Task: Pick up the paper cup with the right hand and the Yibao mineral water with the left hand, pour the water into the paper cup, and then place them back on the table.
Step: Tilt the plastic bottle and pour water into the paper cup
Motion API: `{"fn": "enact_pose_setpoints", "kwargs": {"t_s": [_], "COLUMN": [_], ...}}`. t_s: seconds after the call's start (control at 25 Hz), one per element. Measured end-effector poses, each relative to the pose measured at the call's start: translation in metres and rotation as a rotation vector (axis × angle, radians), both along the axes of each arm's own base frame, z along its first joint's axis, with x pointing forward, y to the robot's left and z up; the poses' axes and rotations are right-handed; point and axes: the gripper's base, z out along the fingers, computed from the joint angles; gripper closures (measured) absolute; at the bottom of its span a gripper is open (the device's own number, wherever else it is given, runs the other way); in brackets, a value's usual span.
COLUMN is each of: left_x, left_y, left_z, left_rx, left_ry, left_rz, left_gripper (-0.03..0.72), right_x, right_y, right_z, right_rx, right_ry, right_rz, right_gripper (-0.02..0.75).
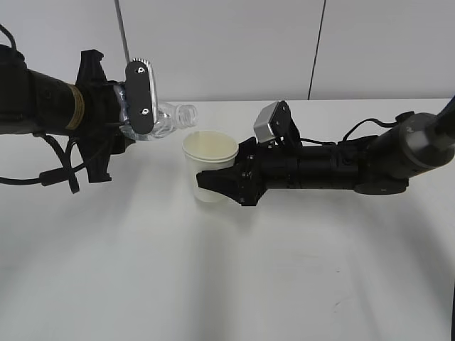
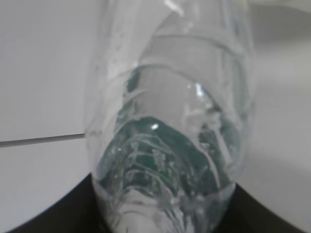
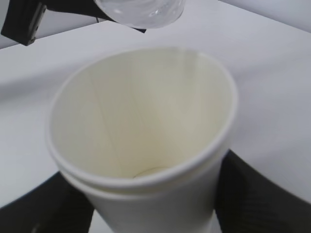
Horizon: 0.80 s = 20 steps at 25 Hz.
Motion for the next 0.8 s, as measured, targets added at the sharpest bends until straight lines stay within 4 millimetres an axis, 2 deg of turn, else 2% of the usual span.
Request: {"fn": "enact_pose_setpoints", "kwargs": {"t_s": [0.8], "left_x": [-0.0034], "left_y": [-0.0055], "left_z": [0.0006], "left_rx": [0.155], "left_ry": [-0.044], "left_rz": [-0.05], "left_gripper": [0.338], "right_x": [-0.0045], "right_y": [0.0001], "right_z": [-0.0051], "right_rx": [-0.052], "right_ry": [0.028], "right_rz": [0.046], "right_gripper": [0.217]}}
